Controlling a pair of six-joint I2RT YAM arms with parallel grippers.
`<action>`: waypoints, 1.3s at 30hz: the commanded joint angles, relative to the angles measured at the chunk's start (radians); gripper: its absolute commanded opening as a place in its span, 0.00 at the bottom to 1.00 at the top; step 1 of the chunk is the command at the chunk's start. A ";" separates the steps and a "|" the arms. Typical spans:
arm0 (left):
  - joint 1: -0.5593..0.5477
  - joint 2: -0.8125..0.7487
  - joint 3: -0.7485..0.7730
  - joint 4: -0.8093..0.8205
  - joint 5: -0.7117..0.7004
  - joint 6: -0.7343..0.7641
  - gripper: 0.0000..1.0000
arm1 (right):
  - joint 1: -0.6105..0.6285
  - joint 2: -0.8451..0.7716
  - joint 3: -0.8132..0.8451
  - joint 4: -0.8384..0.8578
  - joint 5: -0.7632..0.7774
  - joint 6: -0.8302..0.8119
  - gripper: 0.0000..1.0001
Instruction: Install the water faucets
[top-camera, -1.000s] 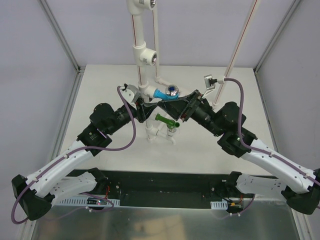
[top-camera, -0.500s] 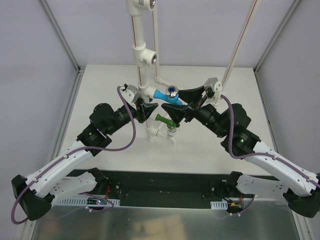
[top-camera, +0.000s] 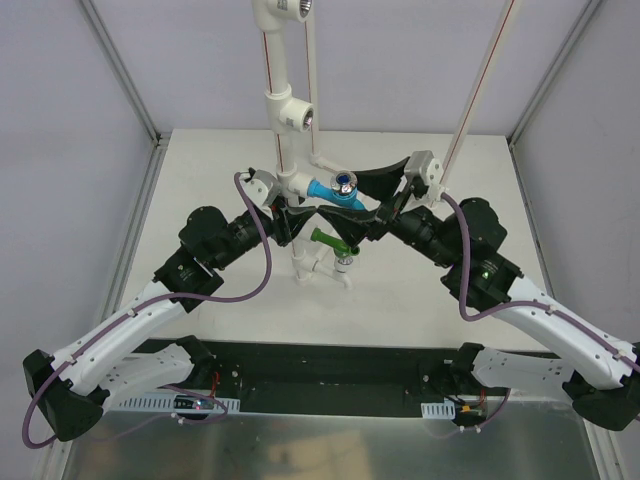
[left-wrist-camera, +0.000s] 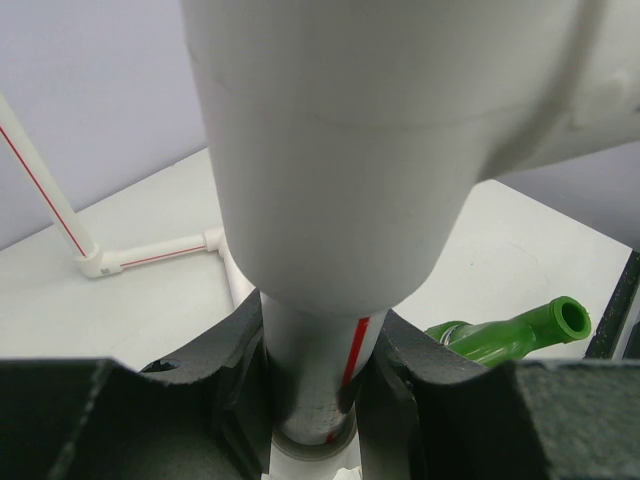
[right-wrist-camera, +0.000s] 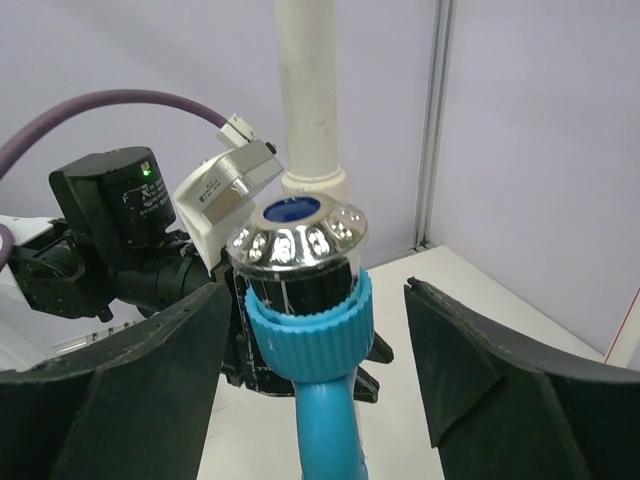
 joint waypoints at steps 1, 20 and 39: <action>-0.002 -0.004 0.002 -0.016 -0.011 -0.119 0.00 | -0.002 0.010 0.067 0.071 -0.039 -0.017 0.76; 0.000 0.000 -0.004 -0.015 -0.019 -0.120 0.00 | -0.001 0.024 0.033 0.091 0.110 0.539 0.00; -0.002 -0.016 -0.018 -0.013 -0.022 -0.119 0.00 | -0.002 0.037 0.110 -0.197 0.368 1.207 0.00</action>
